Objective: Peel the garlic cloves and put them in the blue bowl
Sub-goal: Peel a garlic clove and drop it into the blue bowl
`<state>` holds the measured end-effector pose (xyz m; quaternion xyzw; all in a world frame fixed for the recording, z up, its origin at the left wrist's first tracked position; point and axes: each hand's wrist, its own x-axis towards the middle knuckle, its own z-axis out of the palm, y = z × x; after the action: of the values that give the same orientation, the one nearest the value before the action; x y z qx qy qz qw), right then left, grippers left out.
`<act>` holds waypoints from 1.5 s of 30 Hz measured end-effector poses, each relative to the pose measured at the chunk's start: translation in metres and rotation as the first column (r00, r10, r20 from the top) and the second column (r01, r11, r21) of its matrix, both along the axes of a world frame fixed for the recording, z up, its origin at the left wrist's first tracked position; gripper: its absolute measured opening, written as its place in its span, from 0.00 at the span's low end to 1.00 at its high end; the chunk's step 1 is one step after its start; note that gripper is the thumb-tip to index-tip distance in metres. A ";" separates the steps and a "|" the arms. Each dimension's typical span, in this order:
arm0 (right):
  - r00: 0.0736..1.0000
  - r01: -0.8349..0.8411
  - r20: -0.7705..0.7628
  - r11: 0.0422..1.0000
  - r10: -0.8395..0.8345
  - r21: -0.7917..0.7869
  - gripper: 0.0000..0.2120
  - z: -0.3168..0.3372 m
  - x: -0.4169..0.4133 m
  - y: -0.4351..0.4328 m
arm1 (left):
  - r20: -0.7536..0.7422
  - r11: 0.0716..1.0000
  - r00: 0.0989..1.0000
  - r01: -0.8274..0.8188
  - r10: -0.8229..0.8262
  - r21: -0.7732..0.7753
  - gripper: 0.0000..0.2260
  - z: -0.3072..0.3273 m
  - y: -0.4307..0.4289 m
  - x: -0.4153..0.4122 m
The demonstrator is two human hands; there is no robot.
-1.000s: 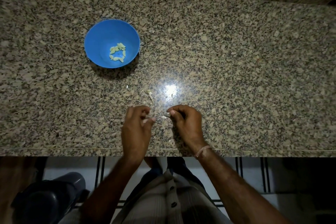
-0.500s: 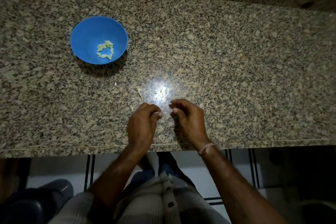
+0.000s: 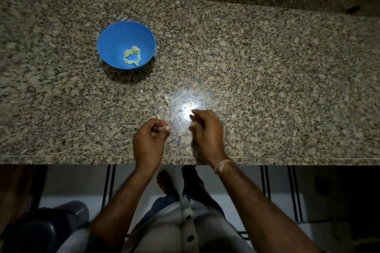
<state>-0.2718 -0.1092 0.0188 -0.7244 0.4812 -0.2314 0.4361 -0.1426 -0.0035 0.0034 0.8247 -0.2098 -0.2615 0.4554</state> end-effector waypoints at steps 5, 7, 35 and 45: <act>0.964 -0.136 -0.242 0.984 0.106 -0.113 0.25 -0.014 -0.029 0.008 | -0.029 0.999 0.999 -0.033 0.033 -0.007 0.03 -0.006 0.010 0.001; 0.958 -0.191 -0.239 0.974 0.157 -0.124 0.26 -0.019 -0.015 0.009 | -0.008 0.999 0.999 -0.045 0.045 0.005 0.03 -0.004 0.010 -0.002; 0.881 -0.428 -0.105 0.872 0.462 0.239 0.10 -0.006 0.037 -0.027 | -0.121 0.938 0.930 -0.345 0.348 0.047 0.03 0.008 0.018 -0.027; 0.761 -0.577 0.380 0.281 0.525 0.767 0.19 0.020 0.138 0.187 | -0.219 0.657 0.650 -0.752 0.727 -0.051 0.06 0.021 0.222 0.015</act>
<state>-0.1342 0.0782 0.0390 -0.5251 0.2375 0.1823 0.7966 -0.1279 0.2185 0.0245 0.7779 0.1698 -0.1108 0.5948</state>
